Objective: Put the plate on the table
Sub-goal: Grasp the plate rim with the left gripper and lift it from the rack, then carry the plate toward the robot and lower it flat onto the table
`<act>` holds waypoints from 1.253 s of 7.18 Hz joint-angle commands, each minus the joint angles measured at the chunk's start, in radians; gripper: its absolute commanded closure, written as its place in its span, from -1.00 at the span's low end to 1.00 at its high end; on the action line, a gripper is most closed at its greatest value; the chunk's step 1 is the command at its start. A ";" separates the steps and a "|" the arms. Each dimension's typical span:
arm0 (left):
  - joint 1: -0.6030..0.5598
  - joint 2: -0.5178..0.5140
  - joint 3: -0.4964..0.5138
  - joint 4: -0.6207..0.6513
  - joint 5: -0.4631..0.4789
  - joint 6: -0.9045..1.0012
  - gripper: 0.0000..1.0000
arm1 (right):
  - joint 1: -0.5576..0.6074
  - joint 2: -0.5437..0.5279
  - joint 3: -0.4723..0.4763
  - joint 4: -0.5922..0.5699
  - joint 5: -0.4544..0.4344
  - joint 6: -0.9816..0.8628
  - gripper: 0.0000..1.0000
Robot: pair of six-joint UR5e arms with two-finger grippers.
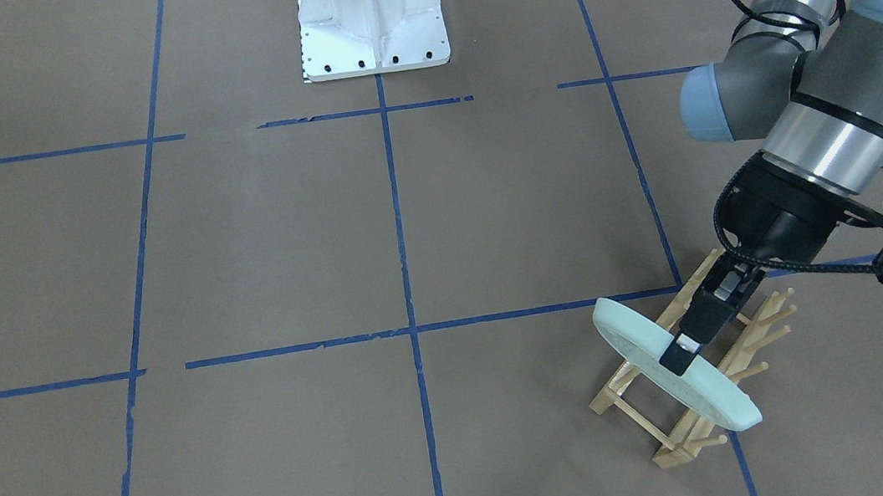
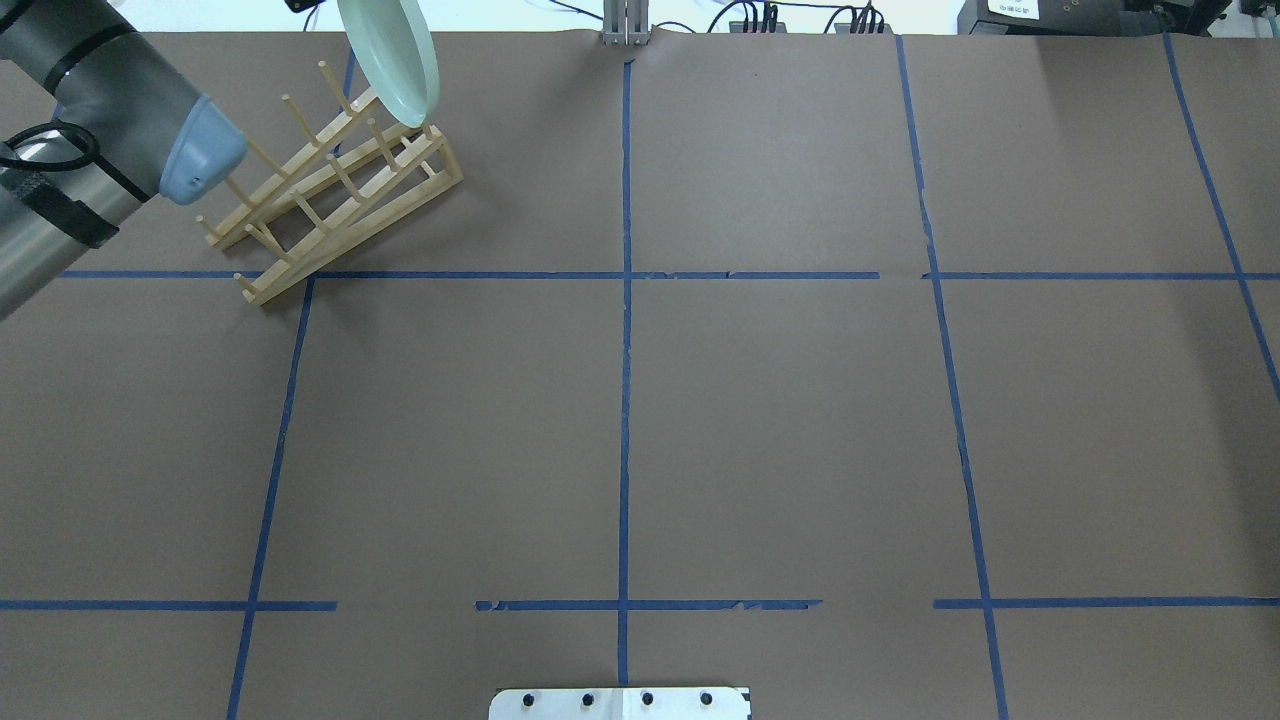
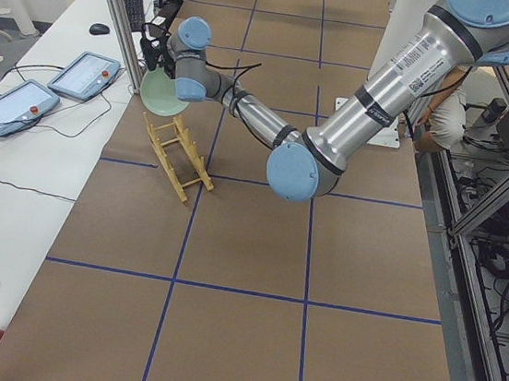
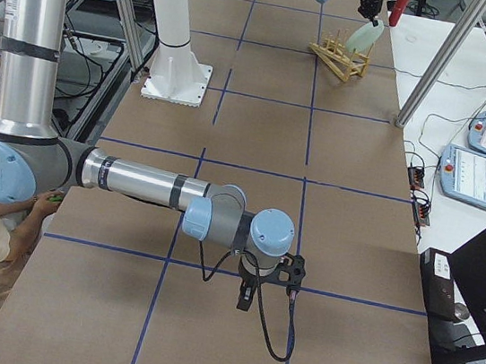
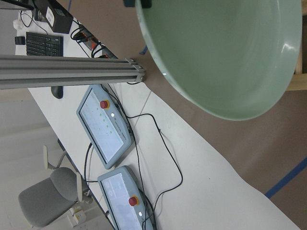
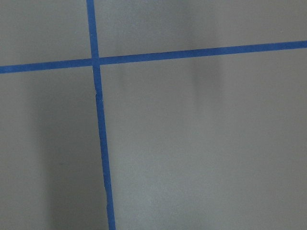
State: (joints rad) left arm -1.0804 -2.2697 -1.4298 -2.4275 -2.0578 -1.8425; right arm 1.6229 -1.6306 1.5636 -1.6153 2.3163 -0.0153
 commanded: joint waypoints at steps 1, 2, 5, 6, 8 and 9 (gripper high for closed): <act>0.013 0.021 -0.284 0.371 0.005 -0.001 1.00 | 0.000 0.000 0.000 0.000 0.000 0.000 -1.00; 0.092 0.060 -0.378 0.531 0.014 0.002 1.00 | 0.000 0.000 0.001 0.000 0.000 0.000 -1.00; 0.386 -0.009 -0.382 1.057 0.175 0.015 1.00 | 0.000 0.000 0.001 0.000 0.000 0.000 -1.00; 0.449 -0.019 -0.371 1.147 0.206 0.017 1.00 | 0.000 0.000 0.001 0.000 0.000 0.000 -1.00; 0.549 -0.167 -0.063 1.229 0.237 0.040 1.00 | 0.000 0.000 0.000 0.000 0.000 0.000 -1.00; 0.551 -0.236 0.044 1.239 0.237 0.119 1.00 | 0.000 0.000 0.001 0.000 0.000 0.000 -1.00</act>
State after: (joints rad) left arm -0.5523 -2.4113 -1.5483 -1.2196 -1.8275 -1.7912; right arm 1.6229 -1.6306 1.5642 -1.6152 2.3163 -0.0154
